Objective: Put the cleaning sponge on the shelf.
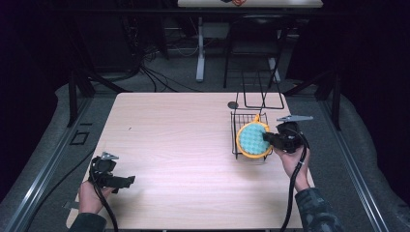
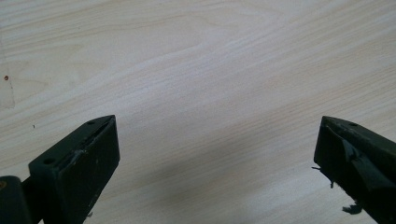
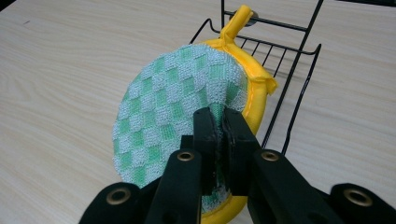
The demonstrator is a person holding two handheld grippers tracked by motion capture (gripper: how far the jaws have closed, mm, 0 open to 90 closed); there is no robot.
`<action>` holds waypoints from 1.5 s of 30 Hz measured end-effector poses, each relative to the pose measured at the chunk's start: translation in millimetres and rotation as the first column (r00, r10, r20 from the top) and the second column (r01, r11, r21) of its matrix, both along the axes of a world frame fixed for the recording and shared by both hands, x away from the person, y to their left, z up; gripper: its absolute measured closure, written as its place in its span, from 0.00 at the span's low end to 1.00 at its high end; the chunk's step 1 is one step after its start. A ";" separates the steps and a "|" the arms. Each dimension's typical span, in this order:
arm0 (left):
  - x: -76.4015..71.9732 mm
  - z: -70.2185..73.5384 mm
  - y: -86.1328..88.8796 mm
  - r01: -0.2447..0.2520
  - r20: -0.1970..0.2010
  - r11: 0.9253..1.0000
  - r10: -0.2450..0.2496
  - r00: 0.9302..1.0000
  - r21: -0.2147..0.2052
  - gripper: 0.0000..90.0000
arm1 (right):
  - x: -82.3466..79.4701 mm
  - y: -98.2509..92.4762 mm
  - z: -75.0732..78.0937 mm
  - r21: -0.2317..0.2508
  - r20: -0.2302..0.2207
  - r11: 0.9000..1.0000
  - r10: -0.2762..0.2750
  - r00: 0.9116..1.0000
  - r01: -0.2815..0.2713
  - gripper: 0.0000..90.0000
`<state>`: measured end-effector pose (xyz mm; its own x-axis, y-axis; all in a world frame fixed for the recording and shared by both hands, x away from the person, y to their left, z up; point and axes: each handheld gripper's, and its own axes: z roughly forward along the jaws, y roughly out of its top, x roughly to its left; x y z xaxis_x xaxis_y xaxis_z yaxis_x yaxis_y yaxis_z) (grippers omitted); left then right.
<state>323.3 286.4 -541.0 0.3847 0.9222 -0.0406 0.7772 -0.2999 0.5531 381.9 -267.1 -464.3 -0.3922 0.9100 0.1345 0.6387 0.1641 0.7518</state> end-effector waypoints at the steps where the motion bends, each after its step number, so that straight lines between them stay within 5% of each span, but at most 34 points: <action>1: 0.1 -0.2 -0.3 0.000 0.001 1.000 0.000 1.000 0.000 0.00 | 0.0 0.0 0.0 0.000 0.000 1.000 0.000 1.000 0.000 0.95; 17: 0.3 -0.6 -0.3 0.002 0.000 1.000 -0.002 1.000 -0.002 0.01 | 26.7 2.8 -14.5 -0.037 -0.001 0.999 -0.033 0.999 0.033 0.95; 45: 0.1 -0.7 -0.9 0.016 0.001 1.000 -0.016 1.000 -0.002 0.00 | 54.5 -0.7 -40.9 -0.015 -0.066 0.999 -0.041 0.997 0.040 0.95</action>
<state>323.4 285.4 -541.8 0.3995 0.9158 -0.0423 0.7720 -0.3112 0.5543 436.4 -267.8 -505.2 -0.3456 0.9268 0.1468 0.6934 0.1468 0.7055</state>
